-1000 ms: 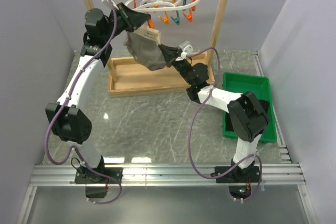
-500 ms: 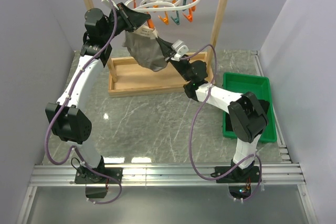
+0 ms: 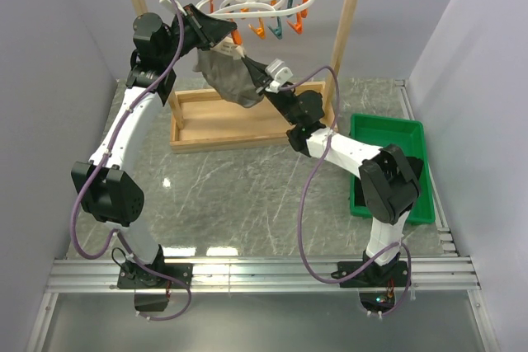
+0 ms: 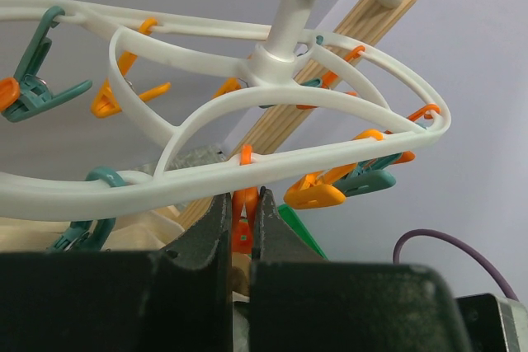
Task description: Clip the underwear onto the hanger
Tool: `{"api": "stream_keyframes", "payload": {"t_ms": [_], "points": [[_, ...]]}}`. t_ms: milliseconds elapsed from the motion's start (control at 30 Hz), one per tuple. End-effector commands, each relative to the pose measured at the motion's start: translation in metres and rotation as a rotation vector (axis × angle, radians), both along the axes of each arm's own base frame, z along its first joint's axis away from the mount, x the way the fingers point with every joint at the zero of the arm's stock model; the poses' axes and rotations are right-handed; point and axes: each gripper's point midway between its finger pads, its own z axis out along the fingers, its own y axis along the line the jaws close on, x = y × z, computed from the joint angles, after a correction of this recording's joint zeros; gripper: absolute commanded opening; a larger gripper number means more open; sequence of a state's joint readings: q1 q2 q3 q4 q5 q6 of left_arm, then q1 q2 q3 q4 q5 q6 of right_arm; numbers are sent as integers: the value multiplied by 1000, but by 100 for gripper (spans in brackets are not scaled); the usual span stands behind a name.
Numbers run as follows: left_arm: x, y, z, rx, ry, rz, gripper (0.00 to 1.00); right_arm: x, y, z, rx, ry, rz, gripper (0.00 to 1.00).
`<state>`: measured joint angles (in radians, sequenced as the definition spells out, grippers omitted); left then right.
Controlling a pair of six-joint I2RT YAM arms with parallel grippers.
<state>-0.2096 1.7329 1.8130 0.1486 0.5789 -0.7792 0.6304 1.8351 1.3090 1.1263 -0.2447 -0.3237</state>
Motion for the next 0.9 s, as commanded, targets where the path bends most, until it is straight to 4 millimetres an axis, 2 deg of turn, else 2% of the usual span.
{"api": "stream_keyframes", "payload": {"t_ms": [0,300,867], "points": [[-3,0,-17,29,53,-29,0,-8,-3,36,49,-77,-5,0],[-4,-2,-18,29,55,-40,0,-4,-3,42,64,-71,-12,0],[-7,-4,-17,5,71,-65,0,9,1,41,48,-47,-42,0]]}}
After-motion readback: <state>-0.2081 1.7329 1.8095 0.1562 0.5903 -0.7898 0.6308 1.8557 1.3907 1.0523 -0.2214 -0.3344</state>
